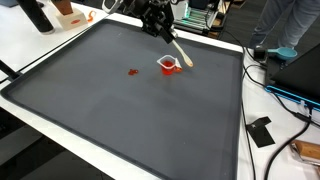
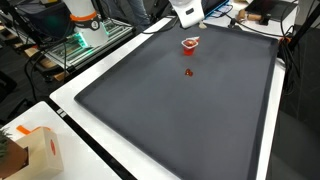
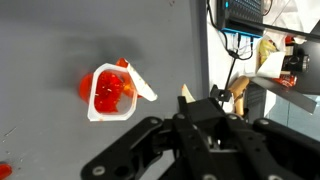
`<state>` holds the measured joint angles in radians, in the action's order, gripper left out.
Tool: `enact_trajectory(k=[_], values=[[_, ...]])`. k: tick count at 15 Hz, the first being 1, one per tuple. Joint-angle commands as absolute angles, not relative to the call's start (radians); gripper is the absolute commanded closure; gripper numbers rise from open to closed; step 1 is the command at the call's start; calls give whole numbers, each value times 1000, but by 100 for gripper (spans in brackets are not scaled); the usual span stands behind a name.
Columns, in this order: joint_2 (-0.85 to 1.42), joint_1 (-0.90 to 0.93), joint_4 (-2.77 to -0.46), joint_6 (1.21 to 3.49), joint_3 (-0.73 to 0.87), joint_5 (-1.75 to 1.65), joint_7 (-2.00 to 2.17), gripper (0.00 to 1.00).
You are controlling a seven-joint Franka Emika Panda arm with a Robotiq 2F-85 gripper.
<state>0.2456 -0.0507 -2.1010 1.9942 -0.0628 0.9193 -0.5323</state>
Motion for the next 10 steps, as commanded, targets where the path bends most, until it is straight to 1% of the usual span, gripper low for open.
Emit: enact_trajectory(k=[1,10], values=[[239,-44,-2116,2010,-51,932,-539,94],[204,-42,-2114,2017,-34,893,-497,94]])
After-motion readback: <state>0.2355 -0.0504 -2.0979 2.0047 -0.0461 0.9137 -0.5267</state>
